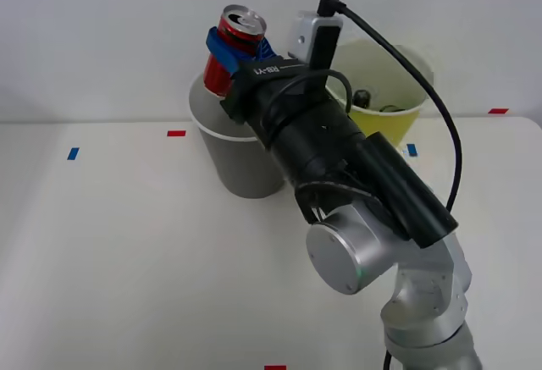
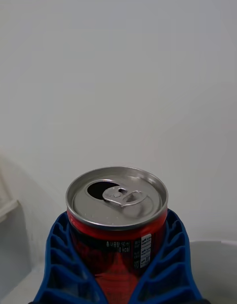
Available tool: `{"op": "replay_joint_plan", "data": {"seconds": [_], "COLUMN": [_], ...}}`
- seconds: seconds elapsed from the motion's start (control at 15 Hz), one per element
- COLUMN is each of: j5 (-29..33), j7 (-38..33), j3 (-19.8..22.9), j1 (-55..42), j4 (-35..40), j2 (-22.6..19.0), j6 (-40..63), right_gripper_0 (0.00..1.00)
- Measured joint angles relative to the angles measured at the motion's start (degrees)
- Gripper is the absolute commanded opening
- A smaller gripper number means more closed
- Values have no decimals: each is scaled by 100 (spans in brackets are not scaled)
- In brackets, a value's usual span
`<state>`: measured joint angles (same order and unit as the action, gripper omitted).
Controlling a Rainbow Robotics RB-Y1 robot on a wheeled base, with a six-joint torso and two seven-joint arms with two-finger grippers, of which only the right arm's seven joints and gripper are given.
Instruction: Put cans in the gray bin, plastic bottles in the light green bin
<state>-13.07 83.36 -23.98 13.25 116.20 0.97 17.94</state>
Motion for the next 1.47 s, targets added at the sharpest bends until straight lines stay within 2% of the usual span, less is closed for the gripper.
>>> {"op": "replay_joint_plan", "data": {"seconds": [0.27, 0.47, 0.73, 1.33, 1.4, 1.47], "j5": [259, 355, 437, 657, 676, 687], "j7": [127, 141, 164, 315, 331, 326], "j3": [20, 223, 391, 316, 316, 316], "j1": [629, 1134, 1376, 1389, 1389, 1388], "j4": [-884, -1373, -1585, -1600, -1600, -1600], "j2": [3, 4, 4, 4, 4, 4], "j6": [-223, -233, -234, -222, -222, -222], "right_gripper_0": [0, 0, 0, 0, 12, 44]}}
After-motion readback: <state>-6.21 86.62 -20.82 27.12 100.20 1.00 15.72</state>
